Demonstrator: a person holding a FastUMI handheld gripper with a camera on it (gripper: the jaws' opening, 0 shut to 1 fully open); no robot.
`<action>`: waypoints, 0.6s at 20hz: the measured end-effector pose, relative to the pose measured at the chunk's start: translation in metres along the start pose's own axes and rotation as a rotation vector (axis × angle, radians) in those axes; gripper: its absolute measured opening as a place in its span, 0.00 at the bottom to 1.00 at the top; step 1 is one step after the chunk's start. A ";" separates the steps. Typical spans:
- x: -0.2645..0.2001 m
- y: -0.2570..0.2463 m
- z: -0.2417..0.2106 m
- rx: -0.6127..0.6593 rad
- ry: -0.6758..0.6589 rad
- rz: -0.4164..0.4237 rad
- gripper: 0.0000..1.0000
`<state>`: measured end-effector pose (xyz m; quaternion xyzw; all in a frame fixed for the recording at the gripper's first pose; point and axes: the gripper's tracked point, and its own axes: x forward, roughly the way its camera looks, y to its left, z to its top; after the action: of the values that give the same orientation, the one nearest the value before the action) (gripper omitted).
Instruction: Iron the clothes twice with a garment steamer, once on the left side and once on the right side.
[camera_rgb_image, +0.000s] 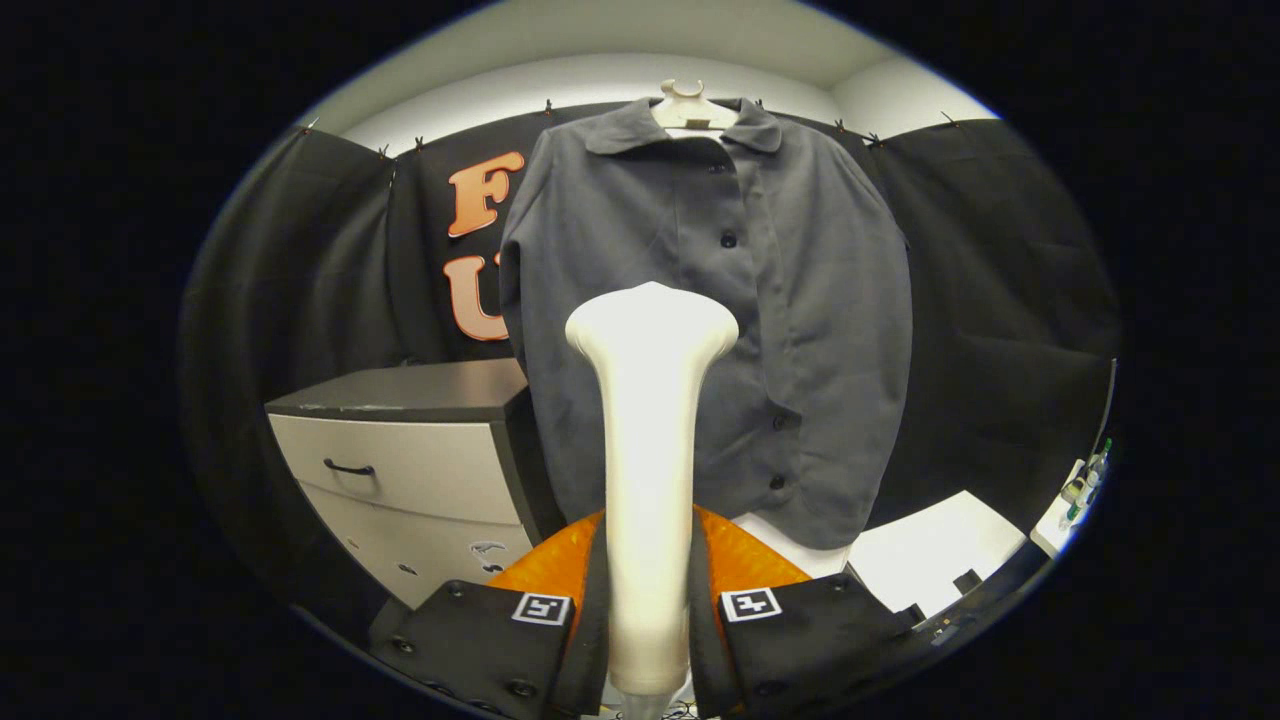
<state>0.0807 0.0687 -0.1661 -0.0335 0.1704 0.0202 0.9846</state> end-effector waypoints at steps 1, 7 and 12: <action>-0.003 -0.001 0.012 -0.005 -0.020 0.007 0.41; -0.032 -0.017 0.074 0.005 -0.116 0.032 0.41; -0.040 -0.061 0.118 0.029 -0.178 -0.025 0.41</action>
<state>0.0860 0.0156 -0.0381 -0.0193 0.0821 0.0085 0.9964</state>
